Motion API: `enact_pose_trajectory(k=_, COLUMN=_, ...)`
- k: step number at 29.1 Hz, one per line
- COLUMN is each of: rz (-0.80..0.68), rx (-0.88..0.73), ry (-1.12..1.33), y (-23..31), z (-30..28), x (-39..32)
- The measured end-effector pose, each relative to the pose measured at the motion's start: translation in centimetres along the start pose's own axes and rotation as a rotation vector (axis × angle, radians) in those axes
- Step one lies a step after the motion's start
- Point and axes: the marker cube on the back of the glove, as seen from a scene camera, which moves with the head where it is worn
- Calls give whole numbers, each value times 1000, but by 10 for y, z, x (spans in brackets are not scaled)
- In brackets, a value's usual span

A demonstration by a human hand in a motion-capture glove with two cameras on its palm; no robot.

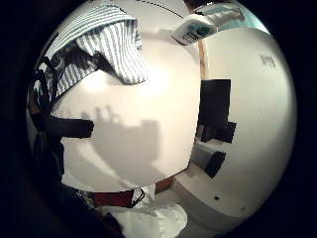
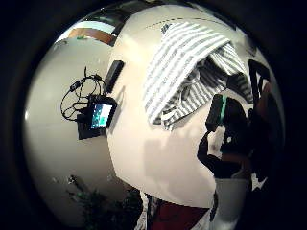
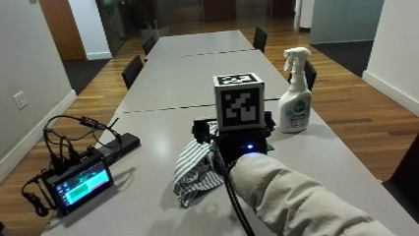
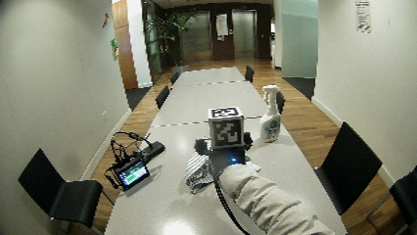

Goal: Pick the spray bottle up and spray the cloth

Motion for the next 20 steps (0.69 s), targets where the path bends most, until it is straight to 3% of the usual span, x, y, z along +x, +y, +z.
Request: enact_pose_trajectory(k=20, rz=-21, rx=-43, ry=29, y=5, z=11, x=-19)
